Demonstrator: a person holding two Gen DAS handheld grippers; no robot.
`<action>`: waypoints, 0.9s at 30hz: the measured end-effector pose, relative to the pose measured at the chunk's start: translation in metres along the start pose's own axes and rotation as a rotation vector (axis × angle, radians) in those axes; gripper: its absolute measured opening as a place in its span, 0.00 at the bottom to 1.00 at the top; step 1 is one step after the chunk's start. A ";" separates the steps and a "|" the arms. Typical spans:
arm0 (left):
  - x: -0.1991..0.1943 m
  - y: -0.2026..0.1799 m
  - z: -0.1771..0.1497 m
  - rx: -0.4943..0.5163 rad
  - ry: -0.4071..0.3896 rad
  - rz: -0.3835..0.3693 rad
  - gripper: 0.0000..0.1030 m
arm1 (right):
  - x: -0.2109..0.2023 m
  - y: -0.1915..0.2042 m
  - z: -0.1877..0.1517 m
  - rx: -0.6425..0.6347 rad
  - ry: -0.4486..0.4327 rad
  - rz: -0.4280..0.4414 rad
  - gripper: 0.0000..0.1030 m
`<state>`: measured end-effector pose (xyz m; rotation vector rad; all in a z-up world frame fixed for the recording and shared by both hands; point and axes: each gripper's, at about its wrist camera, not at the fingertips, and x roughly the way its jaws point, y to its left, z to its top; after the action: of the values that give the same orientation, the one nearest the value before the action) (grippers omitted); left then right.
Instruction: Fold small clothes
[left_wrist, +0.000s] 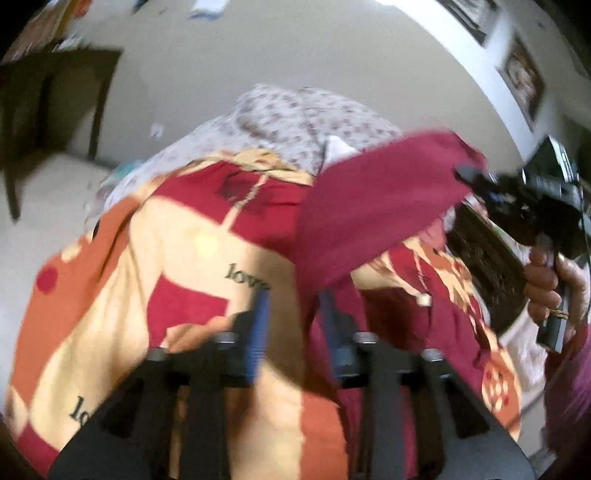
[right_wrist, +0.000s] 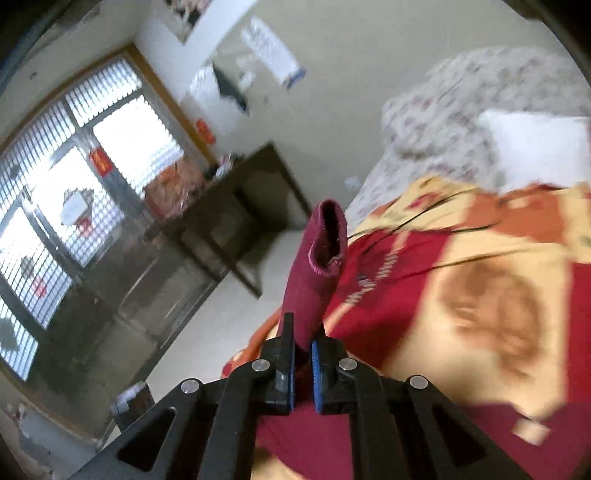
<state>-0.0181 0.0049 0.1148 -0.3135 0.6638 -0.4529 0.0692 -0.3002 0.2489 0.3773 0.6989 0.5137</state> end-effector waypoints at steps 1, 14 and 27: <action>-0.003 -0.007 -0.001 0.025 -0.002 0.011 0.49 | -0.027 -0.014 -0.009 0.009 -0.026 -0.044 0.06; 0.065 -0.099 -0.030 0.161 0.170 0.067 0.49 | -0.122 -0.219 -0.178 0.427 0.150 -0.444 0.06; 0.144 -0.113 -0.073 0.183 0.362 0.175 0.49 | -0.152 -0.210 -0.167 0.353 0.031 -0.467 0.09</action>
<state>0.0005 -0.1728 0.0330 0.0036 0.9865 -0.4029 -0.0781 -0.5300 0.1058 0.5176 0.8795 -0.0495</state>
